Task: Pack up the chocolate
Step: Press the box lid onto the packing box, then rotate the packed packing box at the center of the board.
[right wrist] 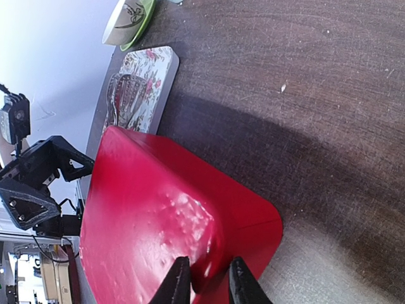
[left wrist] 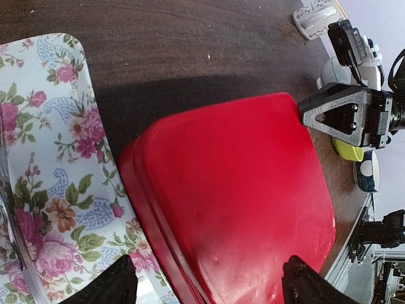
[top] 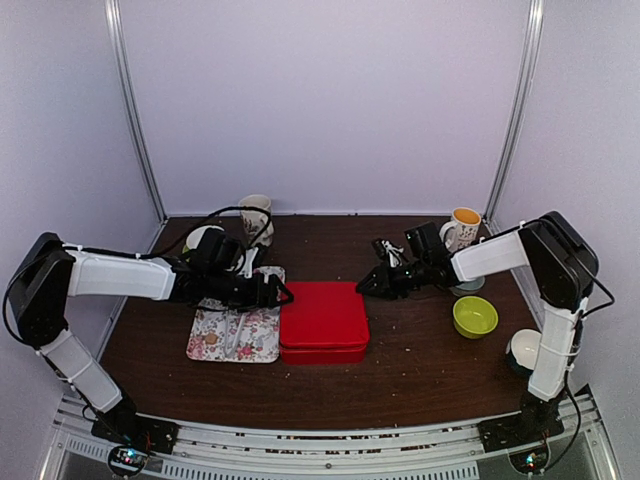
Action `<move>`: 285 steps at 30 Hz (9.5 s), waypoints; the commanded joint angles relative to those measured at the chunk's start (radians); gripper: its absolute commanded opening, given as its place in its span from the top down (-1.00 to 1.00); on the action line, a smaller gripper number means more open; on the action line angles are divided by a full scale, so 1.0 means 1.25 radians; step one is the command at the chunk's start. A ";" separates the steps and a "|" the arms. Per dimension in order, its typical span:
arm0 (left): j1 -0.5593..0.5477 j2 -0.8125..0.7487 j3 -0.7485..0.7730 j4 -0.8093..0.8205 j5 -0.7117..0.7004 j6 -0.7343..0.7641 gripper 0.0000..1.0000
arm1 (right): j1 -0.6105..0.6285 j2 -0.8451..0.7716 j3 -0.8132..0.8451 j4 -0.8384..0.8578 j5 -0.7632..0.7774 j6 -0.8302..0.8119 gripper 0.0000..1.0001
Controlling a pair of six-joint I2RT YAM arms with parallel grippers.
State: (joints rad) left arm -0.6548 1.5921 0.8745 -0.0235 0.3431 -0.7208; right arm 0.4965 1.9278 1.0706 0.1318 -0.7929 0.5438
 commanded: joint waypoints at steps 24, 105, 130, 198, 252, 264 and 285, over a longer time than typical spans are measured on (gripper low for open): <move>-0.023 0.032 -0.013 0.044 0.005 -0.056 -0.42 | 0.063 -0.096 -0.027 -0.143 0.025 -0.109 0.19; -0.079 -0.053 -0.147 -0.055 0.092 -0.080 -0.24 | 0.179 -0.241 -0.182 -0.208 0.031 -0.109 -0.36; -0.107 -0.014 -0.144 -0.125 0.065 -0.089 -0.18 | 0.158 -0.197 -0.265 -0.167 0.100 -0.051 0.09; -0.188 0.026 -0.004 -0.067 0.143 -0.074 0.08 | 0.167 -0.269 -0.173 -0.193 0.154 -0.013 -0.10; -0.130 0.038 0.051 -0.051 -0.025 -0.151 -0.21 | 0.129 -0.158 0.028 -0.294 0.201 -0.115 -0.14; -0.130 -0.002 0.054 -0.022 -0.003 -0.124 0.06 | 0.131 -0.213 -0.008 -0.248 0.162 -0.098 0.08; -0.107 -0.037 0.044 -0.095 -0.065 -0.102 -0.11 | 0.126 -0.182 0.039 -0.365 0.277 -0.131 -0.45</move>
State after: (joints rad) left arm -0.7979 1.5814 0.9535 -0.1600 0.2855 -0.8478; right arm 0.6590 1.6646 1.0794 -0.2920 -0.4938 0.3954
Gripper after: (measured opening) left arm 0.531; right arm 0.722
